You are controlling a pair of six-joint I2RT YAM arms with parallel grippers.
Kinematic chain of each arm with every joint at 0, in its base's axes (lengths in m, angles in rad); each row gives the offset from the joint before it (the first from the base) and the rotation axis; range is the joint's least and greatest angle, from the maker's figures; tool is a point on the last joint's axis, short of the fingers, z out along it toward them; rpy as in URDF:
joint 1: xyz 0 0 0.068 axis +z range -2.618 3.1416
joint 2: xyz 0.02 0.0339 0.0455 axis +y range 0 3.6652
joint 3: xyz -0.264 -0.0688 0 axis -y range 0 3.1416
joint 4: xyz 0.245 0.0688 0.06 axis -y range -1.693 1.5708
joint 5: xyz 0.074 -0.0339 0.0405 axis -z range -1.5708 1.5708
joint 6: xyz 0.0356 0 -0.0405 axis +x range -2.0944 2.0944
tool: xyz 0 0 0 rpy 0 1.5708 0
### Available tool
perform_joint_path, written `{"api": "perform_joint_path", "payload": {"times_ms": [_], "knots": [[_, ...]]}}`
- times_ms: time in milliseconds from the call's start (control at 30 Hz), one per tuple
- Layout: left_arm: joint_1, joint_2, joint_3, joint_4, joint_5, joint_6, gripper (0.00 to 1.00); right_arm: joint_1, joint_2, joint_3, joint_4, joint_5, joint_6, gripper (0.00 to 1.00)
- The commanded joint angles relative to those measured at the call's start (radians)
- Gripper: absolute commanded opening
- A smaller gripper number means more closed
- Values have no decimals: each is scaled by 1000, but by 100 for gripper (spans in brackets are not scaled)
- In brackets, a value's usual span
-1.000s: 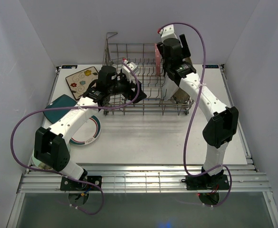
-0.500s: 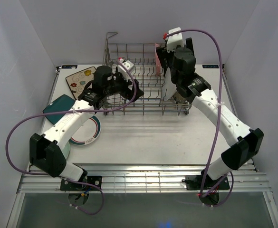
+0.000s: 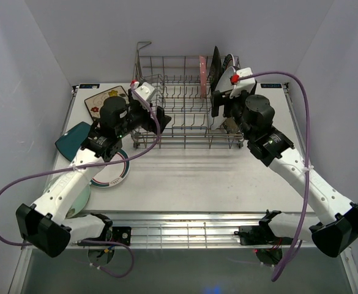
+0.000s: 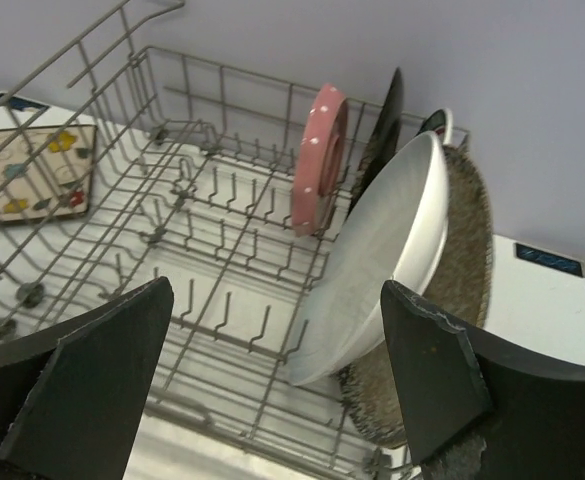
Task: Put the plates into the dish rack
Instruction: Move the plate to the center of the board.
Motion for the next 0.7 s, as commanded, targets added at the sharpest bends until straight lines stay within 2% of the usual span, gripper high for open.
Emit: {"api": "perform_joint_path", "payload": {"times_ms": [0, 333, 667], "knots": [[9, -91, -58, 23, -104, 27, 98, 5, -54, -60, 30, -106, 100, 90], [20, -221, -236, 103, -377, 101, 98, 5, -186, -270, 62, -258, 186, 90], [32, -269, -336, 161, -432, 116, 98, 4, -243, -384, 116, -341, 232, 90]]}}
